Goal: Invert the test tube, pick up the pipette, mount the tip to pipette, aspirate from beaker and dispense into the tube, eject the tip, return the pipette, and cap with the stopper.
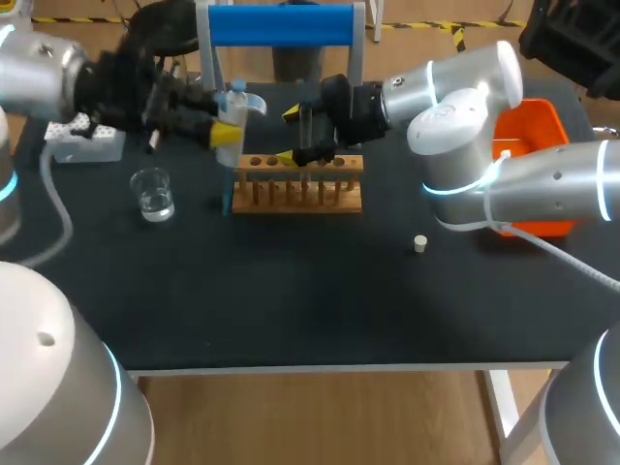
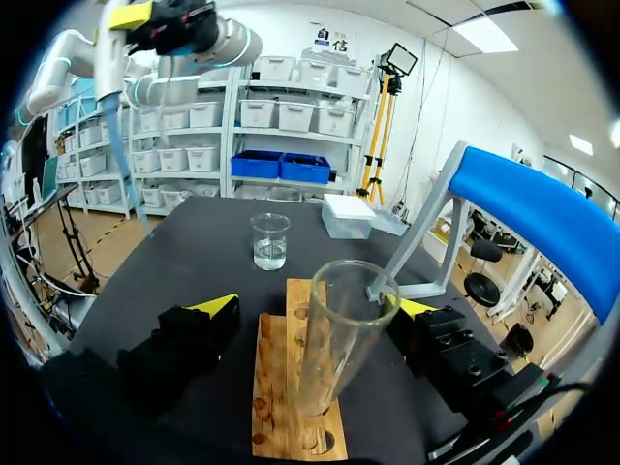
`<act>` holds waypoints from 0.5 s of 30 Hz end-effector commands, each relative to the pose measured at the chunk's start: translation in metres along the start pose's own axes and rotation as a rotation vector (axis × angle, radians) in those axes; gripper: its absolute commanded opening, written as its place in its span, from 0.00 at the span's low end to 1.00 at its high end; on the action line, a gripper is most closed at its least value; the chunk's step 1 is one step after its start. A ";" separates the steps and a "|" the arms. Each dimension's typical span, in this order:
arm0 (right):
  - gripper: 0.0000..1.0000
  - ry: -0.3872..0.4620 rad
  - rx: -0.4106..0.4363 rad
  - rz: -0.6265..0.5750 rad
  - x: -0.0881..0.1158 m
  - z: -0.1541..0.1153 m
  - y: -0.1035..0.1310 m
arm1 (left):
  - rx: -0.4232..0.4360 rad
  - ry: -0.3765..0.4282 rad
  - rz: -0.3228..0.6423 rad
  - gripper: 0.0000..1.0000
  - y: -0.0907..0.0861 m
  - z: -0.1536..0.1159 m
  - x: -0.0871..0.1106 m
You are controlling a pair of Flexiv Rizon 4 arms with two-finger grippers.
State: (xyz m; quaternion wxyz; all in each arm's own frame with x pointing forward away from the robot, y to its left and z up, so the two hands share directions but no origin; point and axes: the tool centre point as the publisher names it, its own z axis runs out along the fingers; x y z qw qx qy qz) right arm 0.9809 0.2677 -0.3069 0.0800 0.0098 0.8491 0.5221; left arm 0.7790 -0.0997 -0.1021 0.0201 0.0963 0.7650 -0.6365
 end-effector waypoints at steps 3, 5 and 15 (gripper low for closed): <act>1.00 0.004 0.000 0.000 -0.001 -0.001 0.000 | 0.047 -0.190 0.000 0.00 0.016 0.041 0.000; 1.00 0.004 0.000 0.000 -0.001 -0.001 0.000 | 0.062 -0.204 -0.001 0.00 0.020 0.050 -0.001; 1.00 0.004 0.000 0.000 -0.001 -0.001 0.000 | 0.124 -0.224 -0.008 0.00 0.027 0.077 -0.014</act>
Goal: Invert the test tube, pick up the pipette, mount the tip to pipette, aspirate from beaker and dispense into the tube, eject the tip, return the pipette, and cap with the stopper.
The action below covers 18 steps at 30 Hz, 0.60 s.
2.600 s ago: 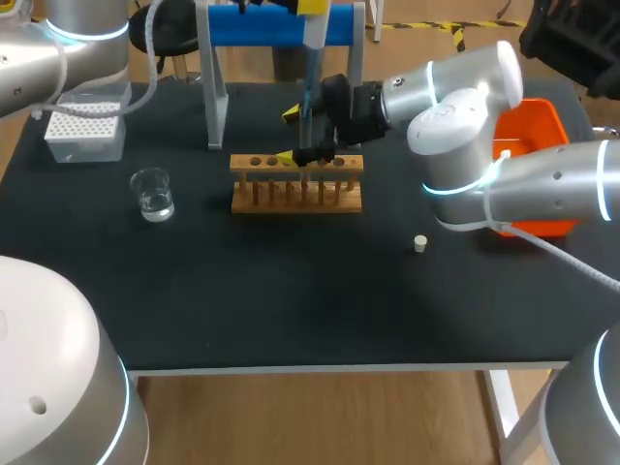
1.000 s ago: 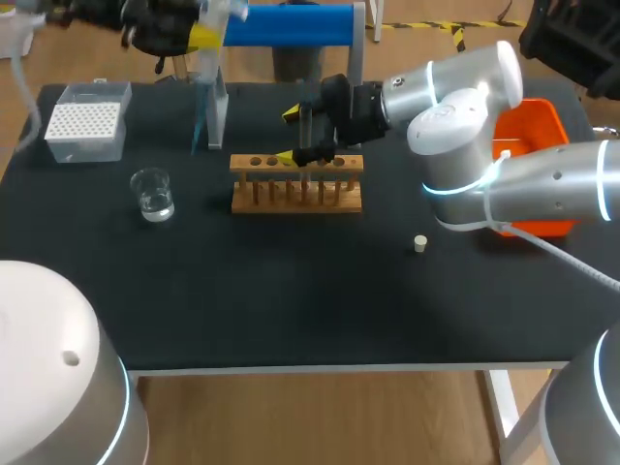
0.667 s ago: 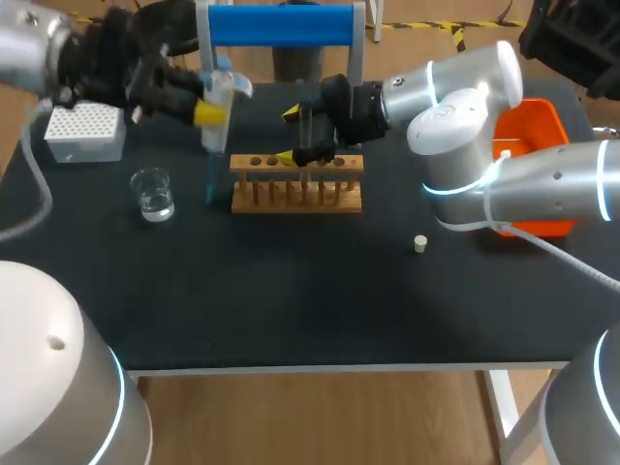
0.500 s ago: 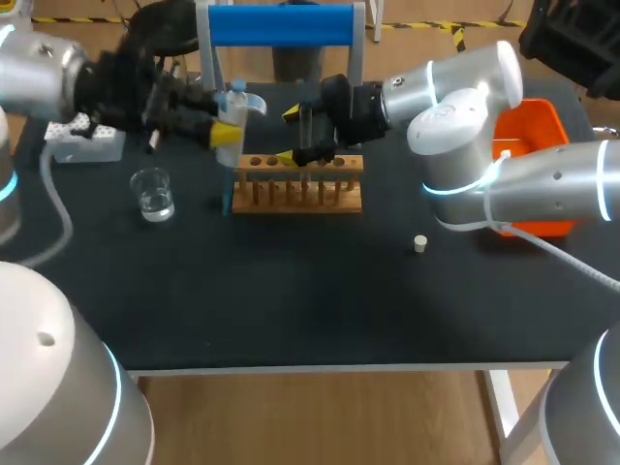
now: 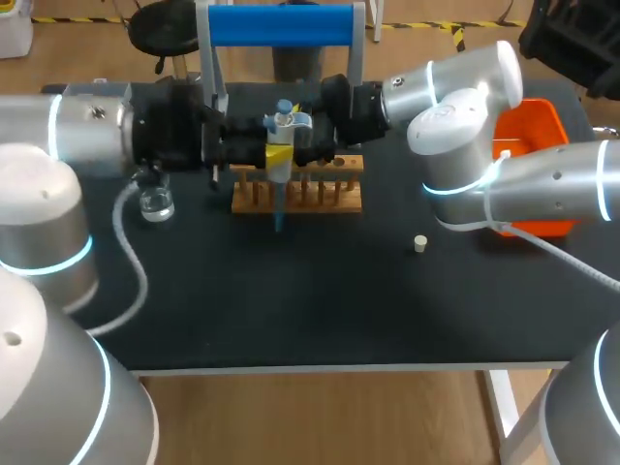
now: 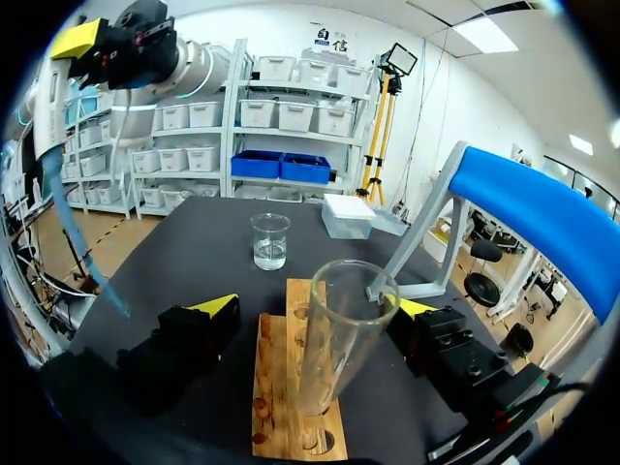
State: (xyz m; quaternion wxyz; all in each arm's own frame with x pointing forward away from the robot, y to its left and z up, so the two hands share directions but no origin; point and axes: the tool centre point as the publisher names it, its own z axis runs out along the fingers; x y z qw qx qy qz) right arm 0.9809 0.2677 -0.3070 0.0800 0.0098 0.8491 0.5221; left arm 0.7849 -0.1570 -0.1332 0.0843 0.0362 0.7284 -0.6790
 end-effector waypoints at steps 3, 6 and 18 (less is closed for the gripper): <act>1.00 0.004 0.000 0.000 -0.001 -0.001 0.000 | 0.029 -0.021 -0.022 0.00 0.008 0.020 -0.007; 1.00 0.004 0.000 0.000 -0.001 -0.001 0.000 | 0.024 -0.014 -0.031 0.00 0.008 0.020 -0.009; 1.00 0.004 0.000 0.000 -0.001 -0.001 0.000 | 0.020 -0.005 -0.041 0.00 0.008 0.021 -0.011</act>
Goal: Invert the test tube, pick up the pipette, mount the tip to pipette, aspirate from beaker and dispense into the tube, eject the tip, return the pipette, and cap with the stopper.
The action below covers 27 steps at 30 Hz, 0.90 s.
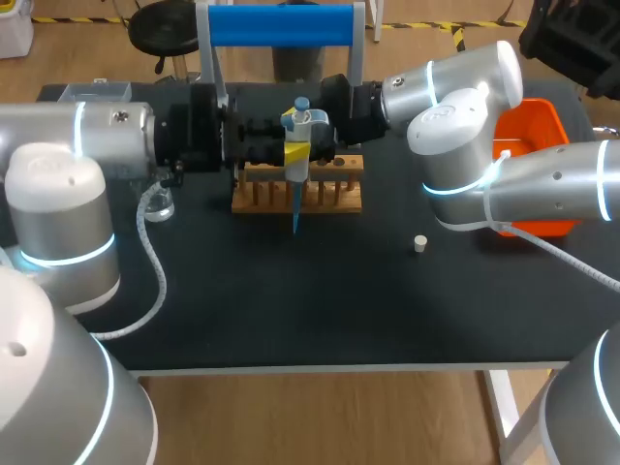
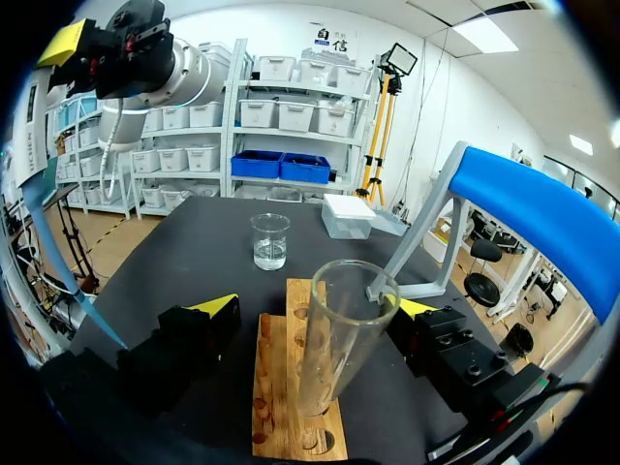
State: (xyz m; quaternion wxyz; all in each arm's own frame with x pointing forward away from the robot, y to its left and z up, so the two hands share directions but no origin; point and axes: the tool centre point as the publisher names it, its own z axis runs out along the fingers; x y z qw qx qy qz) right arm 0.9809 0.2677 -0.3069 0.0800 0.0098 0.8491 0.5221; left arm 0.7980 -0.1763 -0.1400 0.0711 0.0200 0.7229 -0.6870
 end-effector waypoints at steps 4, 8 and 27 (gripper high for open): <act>1.00 0.010 0.001 -0.003 -0.001 -0.001 -0.001 | 0.003 -0.001 0.002 0.00 0.000 0.000 -0.001; 1.00 0.031 -0.002 -0.005 -0.001 -0.002 -0.001 | 0.003 -0.001 0.002 0.00 0.000 0.000 -0.001; 1.00 0.075 -0.004 -0.034 -0.007 -0.010 -0.004 | 0.003 -0.001 0.002 0.00 0.000 0.000 -0.001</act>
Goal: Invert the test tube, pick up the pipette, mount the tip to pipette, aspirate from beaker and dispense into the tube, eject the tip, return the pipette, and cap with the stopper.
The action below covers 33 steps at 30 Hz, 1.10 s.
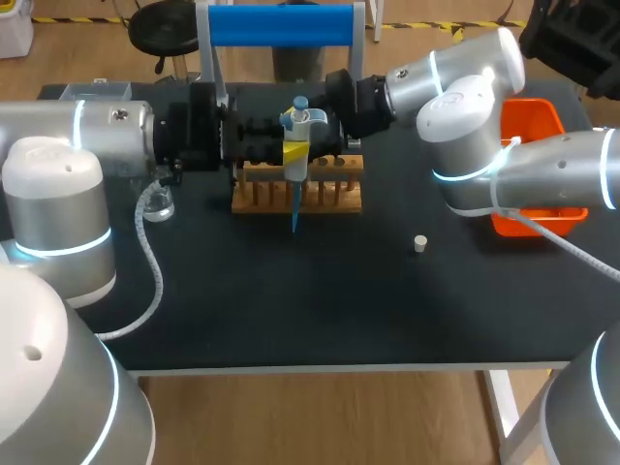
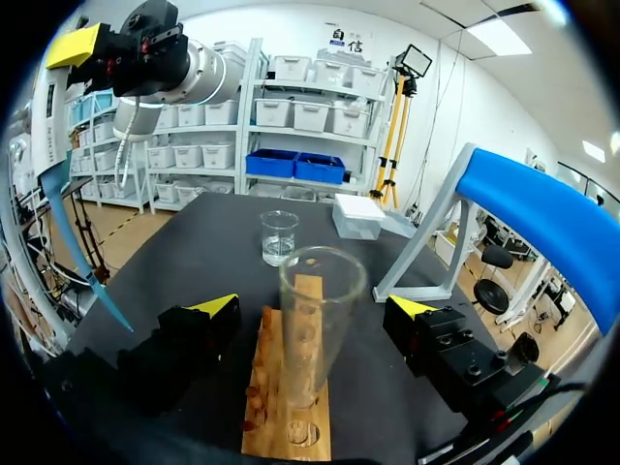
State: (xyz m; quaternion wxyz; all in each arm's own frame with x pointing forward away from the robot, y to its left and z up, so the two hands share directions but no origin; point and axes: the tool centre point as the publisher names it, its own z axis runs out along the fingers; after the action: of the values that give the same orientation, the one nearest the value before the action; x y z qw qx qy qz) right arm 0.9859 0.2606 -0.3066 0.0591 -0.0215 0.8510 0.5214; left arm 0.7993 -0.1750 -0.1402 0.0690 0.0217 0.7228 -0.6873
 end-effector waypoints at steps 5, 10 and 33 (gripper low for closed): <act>1.00 -0.013 -0.007 0.012 -0.002 -0.016 -0.005 | 0.002 -0.006 0.002 0.00 0.000 0.001 0.001; 1.00 -0.021 -0.008 0.018 0.000 -0.029 -0.011 | 0.002 -0.006 0.002 0.00 0.000 0.001 0.001; 1.00 -0.117 -0.187 0.129 0.047 -0.151 -0.002 | 0.002 -0.006 0.002 0.00 0.000 0.001 0.001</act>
State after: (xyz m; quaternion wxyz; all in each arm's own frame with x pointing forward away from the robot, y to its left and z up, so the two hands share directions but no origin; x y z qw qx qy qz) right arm 0.9514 0.1592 -0.2605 0.0635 0.0544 0.8029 0.5902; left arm 0.7997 -0.1746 -0.1402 0.0689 0.0220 0.7224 -0.6877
